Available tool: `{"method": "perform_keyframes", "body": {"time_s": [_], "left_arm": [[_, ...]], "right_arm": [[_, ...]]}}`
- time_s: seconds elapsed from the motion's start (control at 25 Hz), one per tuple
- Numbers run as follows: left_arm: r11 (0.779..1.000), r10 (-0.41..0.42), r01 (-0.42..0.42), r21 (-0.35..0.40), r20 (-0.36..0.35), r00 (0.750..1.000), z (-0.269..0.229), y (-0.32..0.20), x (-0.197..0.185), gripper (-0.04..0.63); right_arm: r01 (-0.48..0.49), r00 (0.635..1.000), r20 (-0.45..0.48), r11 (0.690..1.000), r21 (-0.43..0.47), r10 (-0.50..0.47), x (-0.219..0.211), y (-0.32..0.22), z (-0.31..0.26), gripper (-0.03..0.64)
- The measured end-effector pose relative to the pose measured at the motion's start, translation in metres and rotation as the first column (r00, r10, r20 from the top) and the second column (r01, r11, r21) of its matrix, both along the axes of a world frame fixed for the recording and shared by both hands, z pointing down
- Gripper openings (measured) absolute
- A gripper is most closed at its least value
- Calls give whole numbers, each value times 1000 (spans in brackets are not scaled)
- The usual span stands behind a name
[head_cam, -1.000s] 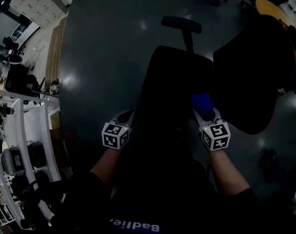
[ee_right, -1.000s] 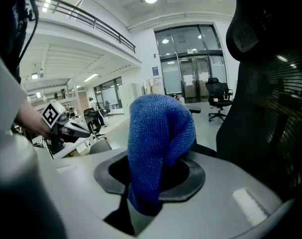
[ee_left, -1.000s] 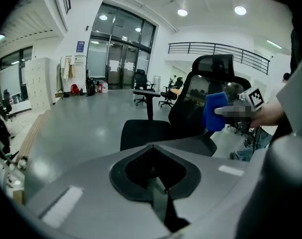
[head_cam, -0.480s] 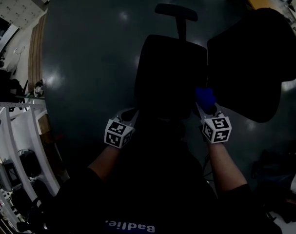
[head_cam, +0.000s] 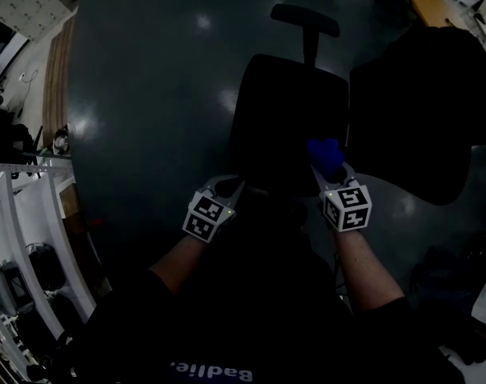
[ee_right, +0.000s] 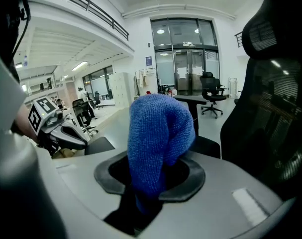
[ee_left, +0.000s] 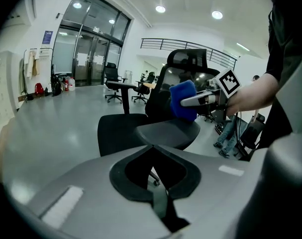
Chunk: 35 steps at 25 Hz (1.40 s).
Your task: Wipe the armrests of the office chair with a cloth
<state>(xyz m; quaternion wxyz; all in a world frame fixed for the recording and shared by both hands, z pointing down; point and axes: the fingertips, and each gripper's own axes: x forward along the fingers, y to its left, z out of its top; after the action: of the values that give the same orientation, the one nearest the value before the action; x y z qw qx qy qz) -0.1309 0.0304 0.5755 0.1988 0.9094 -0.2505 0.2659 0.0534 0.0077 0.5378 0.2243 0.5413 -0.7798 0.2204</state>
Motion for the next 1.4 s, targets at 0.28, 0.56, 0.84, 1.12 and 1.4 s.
{"method": "perform_keyframes", "body": {"time_s": [0.28,0.56,0.84,1.12,1.4], "left_arm": [[999,36,-36,-3,-16,999,-1,1,2,18],[998,60,-60,4,-27,998,-2,2,-5,18],[999,41,-41,-7,-23,999,4,1,-20,18],[998,59,-59,-8,-16,998,11,-1,-21,18],[994,109,-109,10,7,994,9,-7,-13,18]], "right_arm": [[145,989,18,989,10,-145,-86,-24,-4,135],[231,972,40,973,18,-231,-150,-40,-8,135],[265,962,63,964,29,-266,-186,-47,-12,135],[304,943,112,949,90,-313,-197,-28,-41,135],[228,970,54,965,130,-236,-125,12,-69,135]]}}
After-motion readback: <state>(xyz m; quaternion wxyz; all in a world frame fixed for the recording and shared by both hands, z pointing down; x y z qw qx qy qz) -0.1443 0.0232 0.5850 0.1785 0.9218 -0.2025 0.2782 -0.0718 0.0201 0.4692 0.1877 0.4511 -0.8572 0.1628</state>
